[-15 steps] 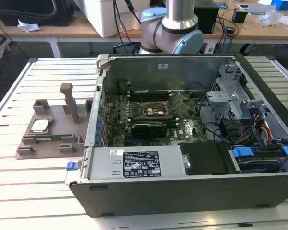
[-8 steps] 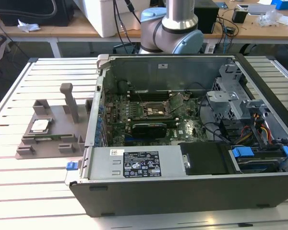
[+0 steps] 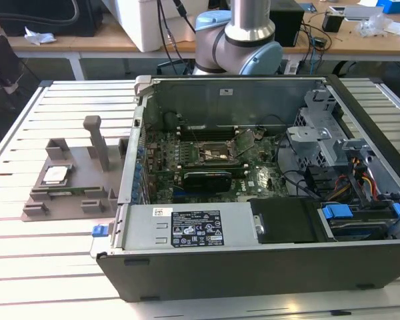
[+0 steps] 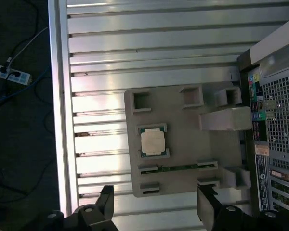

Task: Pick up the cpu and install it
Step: 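Pick up the cpu and move it towards the insertion slot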

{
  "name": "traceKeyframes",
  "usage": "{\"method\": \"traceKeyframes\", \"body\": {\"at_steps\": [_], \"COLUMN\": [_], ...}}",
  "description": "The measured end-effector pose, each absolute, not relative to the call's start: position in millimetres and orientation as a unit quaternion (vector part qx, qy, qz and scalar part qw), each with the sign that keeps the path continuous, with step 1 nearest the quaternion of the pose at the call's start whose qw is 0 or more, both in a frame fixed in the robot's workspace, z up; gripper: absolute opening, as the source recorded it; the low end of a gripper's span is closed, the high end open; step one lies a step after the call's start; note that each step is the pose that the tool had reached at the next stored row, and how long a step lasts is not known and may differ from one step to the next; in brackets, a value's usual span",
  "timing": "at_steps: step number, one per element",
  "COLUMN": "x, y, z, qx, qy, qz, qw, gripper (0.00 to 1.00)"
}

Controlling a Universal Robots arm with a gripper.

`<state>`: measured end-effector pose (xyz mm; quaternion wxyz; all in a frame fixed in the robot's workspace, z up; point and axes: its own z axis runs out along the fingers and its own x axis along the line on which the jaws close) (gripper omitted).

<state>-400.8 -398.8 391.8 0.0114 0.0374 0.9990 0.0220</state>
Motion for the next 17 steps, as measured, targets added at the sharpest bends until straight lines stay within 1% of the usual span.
{"method": "traceKeyframes", "body": {"at_steps": [2, 3, 8, 11, 14, 17], "x": [-401, -401, -401, -400, -399, -399], "y": [-399, -399, -399, -398, -394, -390], "z": [392, 392, 391, 385, 379, 371], "qx": [0.037, 0.037, 0.037, 0.037, 0.029, 0.022], "qy": [0.999, 0.999, 0.999, 0.999, 0.999, 1.000], "qz": [0.022, 0.022, 0.021, 0.018, 0.006, 0.006], "qw": [0.011, 0.011, 0.012, 0.011, 0.011, 0.011], "gripper": [0.78, 0.84, 0.84, 0.84, 0.84, 0.84]}}
